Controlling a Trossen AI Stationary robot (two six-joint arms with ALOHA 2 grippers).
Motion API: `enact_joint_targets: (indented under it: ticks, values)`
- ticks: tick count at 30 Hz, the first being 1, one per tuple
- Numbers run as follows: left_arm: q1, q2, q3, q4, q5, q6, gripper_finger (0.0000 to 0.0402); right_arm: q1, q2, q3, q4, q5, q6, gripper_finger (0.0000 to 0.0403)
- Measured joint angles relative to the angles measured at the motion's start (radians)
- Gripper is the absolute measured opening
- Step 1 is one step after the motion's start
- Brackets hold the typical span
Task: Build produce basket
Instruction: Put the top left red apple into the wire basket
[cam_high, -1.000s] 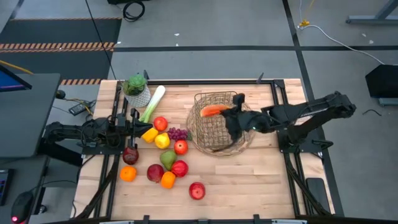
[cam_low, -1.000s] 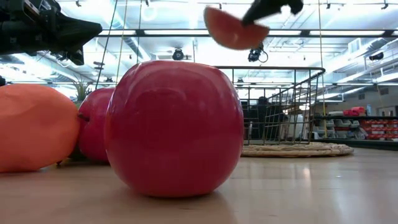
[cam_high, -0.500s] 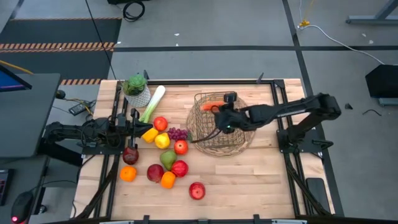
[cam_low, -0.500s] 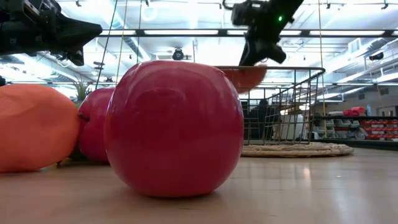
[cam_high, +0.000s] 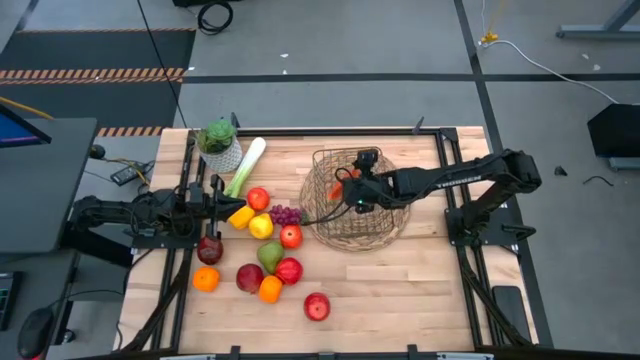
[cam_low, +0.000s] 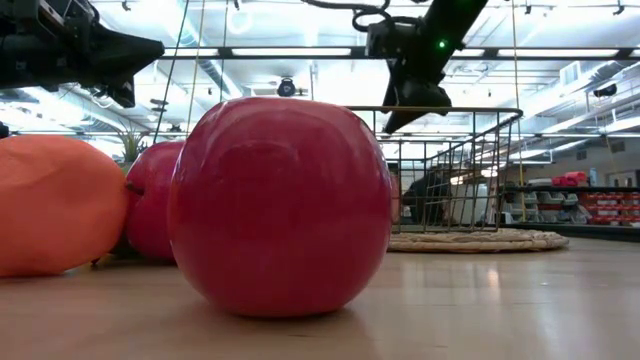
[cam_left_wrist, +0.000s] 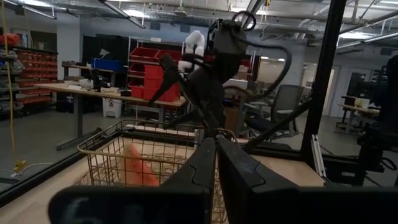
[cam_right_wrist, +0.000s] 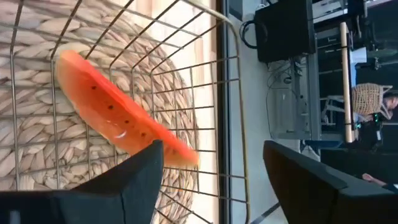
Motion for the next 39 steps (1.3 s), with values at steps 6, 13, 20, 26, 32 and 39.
enact_joint_targets:
  ticks: [6,13,20,26,32,39]
  values:
    - [0.000,0.000,0.000,-0.002,0.000,0.001,0.0029,0.037,-0.029,0.000,0.063,-0.016,0.022,0.0277]
    - [0.000,0.000,0.000,-0.007,-0.033,0.000,0.0023,0.126,-0.051,0.000,0.323,-0.235,-0.041,0.0272]
    - [0.000,0.000,0.000,-0.017,-0.038,-0.026,0.0030,0.197,-0.004,0.001,0.486,-0.411,-0.041,0.0270]
    - [0.000,0.011,0.000,-0.049,-0.038,-0.032,0.0032,0.251,0.055,0.001,0.479,-0.411,-0.038,0.0270]
    - [-0.001,0.027,0.000,-0.087,-0.020,-0.060,0.0036,0.310,0.090,0.000,0.487,-0.343,-0.033,0.0270]
    - [-0.046,0.032,0.000,0.043,0.202,-0.020,0.0052,0.371,0.086,0.000,0.472,-0.332,0.084,0.0270]
